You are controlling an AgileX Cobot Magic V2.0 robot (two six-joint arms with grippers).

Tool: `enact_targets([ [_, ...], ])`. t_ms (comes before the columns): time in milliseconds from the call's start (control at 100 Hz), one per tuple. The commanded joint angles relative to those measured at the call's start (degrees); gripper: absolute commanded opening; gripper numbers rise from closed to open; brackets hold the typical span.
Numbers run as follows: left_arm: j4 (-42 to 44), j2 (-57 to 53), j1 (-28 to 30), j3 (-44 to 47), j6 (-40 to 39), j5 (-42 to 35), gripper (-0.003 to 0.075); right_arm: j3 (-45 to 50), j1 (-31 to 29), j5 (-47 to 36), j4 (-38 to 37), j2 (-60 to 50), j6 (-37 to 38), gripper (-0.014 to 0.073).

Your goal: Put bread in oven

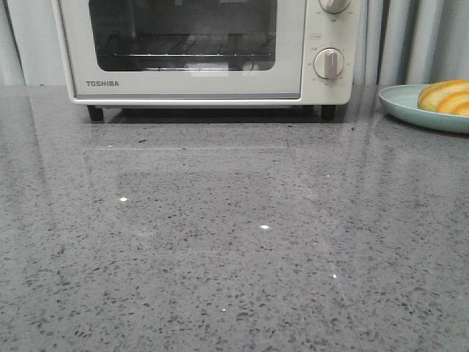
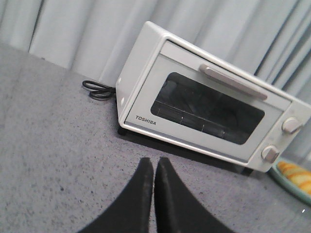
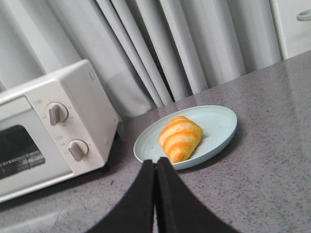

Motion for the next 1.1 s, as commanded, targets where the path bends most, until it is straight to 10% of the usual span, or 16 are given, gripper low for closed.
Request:
enact_targets([
  [0, -0.4, 7.8, -0.5, -7.2, 6.7, -0.8, -0.0021, -5.3, 0.7, -1.3, -3.8, 5.5, -0.2, -0.0048],
  [460, 0.8, 44.2, -19.0, -34.9, 18.7, -8.4, -0.0021, -10.3, 8.5, -0.5, -6.6, 17.2, -0.7, -0.0048],
  [1090, -1.5, 73.6, -23.1, -59.6, 18.7, -9.1, -0.0021, -10.3, 9.1, -0.4, -10.1, 17.2, -0.7, -0.0048],
])
